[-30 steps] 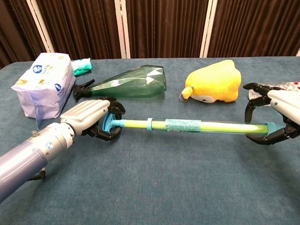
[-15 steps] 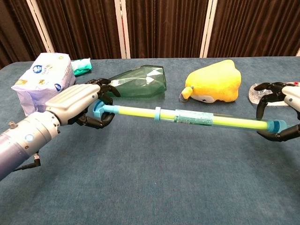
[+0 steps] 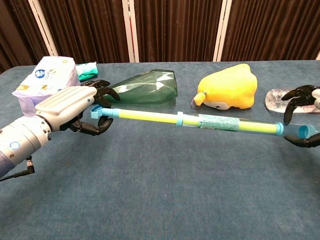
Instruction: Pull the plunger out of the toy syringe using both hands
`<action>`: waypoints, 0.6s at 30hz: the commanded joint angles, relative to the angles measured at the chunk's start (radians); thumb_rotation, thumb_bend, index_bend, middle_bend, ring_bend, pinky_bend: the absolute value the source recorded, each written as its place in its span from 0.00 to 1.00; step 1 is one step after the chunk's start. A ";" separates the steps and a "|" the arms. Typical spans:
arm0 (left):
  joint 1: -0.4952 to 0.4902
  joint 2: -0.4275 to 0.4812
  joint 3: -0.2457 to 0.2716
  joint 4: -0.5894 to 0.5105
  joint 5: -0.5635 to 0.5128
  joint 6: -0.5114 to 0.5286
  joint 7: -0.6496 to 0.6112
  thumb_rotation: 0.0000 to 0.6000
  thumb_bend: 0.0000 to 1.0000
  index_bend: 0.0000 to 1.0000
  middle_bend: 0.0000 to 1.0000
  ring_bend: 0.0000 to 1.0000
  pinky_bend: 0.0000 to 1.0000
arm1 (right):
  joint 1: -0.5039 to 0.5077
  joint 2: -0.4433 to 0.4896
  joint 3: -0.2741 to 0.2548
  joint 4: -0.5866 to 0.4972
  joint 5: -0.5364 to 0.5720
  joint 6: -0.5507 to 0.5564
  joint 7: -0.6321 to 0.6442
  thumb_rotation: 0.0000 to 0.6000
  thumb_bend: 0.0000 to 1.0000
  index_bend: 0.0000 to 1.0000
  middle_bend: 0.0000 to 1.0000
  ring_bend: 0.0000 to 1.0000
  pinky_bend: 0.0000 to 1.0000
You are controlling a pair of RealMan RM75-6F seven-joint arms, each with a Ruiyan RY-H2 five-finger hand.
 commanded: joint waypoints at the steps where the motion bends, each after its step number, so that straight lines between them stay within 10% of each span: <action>1: 0.005 0.011 0.006 -0.014 0.007 0.010 -0.001 1.00 0.48 0.71 0.20 0.01 0.00 | -0.001 0.003 0.004 0.010 0.006 0.000 0.002 1.00 0.46 0.84 0.18 0.00 0.00; 18: 0.058 0.111 0.064 -0.120 0.079 0.114 -0.003 1.00 0.48 0.71 0.20 0.01 0.00 | -0.012 0.047 0.034 0.062 0.044 0.001 0.038 1.00 0.45 0.84 0.19 0.00 0.00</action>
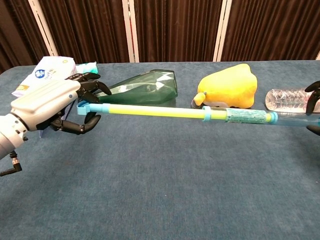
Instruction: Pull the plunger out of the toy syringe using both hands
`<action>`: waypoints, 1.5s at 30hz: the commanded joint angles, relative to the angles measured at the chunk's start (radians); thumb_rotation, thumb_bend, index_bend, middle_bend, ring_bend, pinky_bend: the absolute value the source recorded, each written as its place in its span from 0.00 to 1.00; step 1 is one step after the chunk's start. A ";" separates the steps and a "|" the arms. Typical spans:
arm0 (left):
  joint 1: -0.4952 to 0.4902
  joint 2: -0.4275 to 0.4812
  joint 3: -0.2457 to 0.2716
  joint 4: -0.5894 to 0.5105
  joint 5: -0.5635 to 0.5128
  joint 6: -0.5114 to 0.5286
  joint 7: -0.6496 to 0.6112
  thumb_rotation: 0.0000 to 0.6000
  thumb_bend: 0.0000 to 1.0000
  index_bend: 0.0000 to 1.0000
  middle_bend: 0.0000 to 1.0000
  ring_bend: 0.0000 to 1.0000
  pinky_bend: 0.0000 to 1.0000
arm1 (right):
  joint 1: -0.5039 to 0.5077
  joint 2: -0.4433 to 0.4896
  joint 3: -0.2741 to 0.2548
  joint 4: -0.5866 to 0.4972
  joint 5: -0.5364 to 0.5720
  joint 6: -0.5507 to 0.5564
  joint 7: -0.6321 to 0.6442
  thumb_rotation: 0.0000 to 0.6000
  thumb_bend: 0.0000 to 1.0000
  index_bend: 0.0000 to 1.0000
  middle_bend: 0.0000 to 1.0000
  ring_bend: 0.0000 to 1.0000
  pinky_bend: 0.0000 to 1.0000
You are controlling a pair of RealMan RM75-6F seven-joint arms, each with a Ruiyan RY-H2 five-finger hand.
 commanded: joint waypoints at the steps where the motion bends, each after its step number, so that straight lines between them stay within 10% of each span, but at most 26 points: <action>1: 0.008 0.011 0.008 -0.005 0.011 0.015 0.000 1.00 0.48 0.71 0.20 0.01 0.00 | -0.002 0.006 0.002 0.007 0.004 -0.001 0.005 1.00 0.45 0.84 0.19 0.00 0.00; 45: 0.063 0.088 0.055 -0.125 0.129 0.145 -0.017 1.00 0.48 0.70 0.20 0.01 0.00 | -0.024 0.027 0.023 0.094 0.044 -0.001 0.063 1.00 0.46 0.84 0.19 0.00 0.00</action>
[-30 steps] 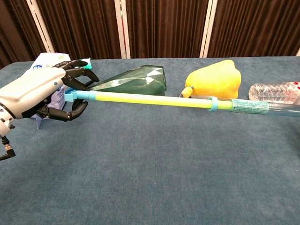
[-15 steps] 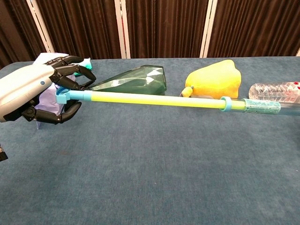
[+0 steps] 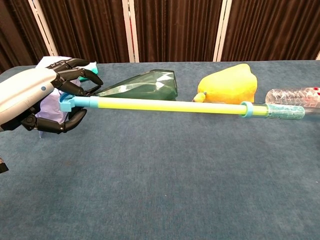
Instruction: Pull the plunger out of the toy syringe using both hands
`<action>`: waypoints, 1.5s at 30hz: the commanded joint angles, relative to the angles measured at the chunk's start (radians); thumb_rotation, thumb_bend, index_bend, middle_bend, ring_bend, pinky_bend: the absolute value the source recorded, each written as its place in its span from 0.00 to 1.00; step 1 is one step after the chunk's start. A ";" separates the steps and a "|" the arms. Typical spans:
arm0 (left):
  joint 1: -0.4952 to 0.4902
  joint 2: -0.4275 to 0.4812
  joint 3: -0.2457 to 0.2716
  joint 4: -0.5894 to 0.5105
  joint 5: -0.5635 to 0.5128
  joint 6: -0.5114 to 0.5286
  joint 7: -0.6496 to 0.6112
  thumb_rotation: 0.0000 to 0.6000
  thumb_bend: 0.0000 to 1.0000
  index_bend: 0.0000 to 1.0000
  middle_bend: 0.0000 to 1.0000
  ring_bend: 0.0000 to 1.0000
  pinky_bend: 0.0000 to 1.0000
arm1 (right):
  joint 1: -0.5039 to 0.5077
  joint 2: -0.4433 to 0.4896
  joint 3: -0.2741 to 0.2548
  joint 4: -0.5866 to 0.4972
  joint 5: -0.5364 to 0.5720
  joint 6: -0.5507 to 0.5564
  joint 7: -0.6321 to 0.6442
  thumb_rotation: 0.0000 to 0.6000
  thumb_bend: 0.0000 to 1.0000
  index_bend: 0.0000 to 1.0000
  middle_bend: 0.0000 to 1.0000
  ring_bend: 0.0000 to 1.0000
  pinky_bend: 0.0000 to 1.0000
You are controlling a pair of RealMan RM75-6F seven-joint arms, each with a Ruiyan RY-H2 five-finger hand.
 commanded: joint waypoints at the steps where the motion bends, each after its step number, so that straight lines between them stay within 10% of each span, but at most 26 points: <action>1: 0.002 0.002 0.002 -0.002 0.002 0.000 0.003 1.00 0.48 0.70 0.20 0.01 0.00 | -0.001 0.002 0.000 0.001 0.000 0.000 0.004 1.00 0.46 0.84 0.19 0.00 0.00; 13: 0.003 -0.002 -0.006 -0.018 0.004 -0.004 0.011 1.00 0.41 0.61 0.20 0.01 0.00 | -0.002 0.000 -0.004 0.005 -0.009 0.004 0.005 1.00 0.45 0.84 0.19 0.00 0.00; 17: 0.004 -0.001 -0.003 -0.013 0.013 0.000 0.013 1.00 0.29 0.45 0.20 0.01 0.00 | -0.004 0.000 -0.005 0.000 -0.008 0.006 0.002 1.00 0.44 0.79 0.17 0.00 0.00; 24: 0.006 -0.007 -0.011 -0.014 -0.012 -0.018 -0.003 1.00 0.20 0.23 0.19 0.01 0.00 | -0.016 0.009 -0.037 -0.028 0.018 -0.036 -0.041 1.00 0.42 0.59 0.07 0.00 0.00; 37: 0.018 0.007 -0.018 -0.016 -0.023 -0.014 -0.005 1.00 0.15 0.17 0.18 0.01 0.00 | -0.018 0.062 -0.084 -0.128 -0.004 -0.076 -0.087 1.00 0.21 0.09 0.00 0.00 0.00; 45: 0.039 0.065 -0.011 -0.061 -0.042 -0.013 -0.013 1.00 0.14 0.15 0.12 0.01 0.00 | -0.028 0.108 -0.080 -0.178 -0.041 -0.035 -0.056 1.00 0.12 0.03 0.00 0.00 0.00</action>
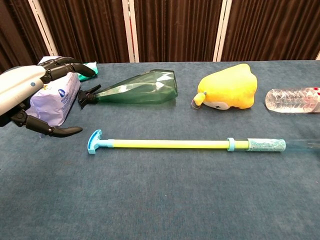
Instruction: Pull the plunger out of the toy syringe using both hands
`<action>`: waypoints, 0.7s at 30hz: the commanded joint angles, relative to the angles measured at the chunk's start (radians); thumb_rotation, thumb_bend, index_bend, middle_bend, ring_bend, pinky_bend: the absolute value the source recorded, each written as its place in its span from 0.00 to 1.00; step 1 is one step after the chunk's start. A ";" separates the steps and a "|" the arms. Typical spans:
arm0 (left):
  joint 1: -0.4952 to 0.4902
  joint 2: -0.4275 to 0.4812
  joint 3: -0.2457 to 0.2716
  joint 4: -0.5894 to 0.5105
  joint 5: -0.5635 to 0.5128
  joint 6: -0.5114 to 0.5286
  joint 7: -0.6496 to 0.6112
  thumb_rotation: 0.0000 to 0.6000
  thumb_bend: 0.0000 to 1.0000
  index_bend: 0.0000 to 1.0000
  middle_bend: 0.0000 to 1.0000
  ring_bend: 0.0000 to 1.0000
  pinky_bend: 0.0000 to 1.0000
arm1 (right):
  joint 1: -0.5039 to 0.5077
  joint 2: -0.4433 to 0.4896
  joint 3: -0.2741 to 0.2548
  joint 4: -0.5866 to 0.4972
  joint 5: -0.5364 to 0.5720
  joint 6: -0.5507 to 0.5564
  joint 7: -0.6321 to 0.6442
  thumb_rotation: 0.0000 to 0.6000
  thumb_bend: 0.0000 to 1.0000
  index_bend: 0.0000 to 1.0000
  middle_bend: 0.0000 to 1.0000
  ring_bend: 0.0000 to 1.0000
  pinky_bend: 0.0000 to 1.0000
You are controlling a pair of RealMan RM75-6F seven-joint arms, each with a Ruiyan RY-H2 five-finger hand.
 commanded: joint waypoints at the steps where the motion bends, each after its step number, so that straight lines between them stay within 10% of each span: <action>1: 0.023 0.051 0.008 -0.034 -0.018 0.006 0.002 1.00 0.14 0.14 0.11 0.01 0.00 | -0.012 0.026 0.006 -0.023 -0.014 0.033 0.011 1.00 0.11 0.03 0.00 0.00 0.00; 12: 0.217 0.361 0.076 -0.273 -0.314 -0.009 0.117 1.00 0.10 0.00 0.02 0.00 0.00 | -0.115 0.156 0.058 -0.055 0.018 0.211 0.052 1.00 0.11 0.01 0.00 0.00 0.00; 21: 0.280 0.467 0.005 -0.370 -0.464 0.048 0.139 1.00 0.09 0.00 0.01 0.00 0.00 | -0.145 0.241 0.081 -0.114 0.081 0.212 0.031 1.00 0.05 0.00 0.00 0.00 0.00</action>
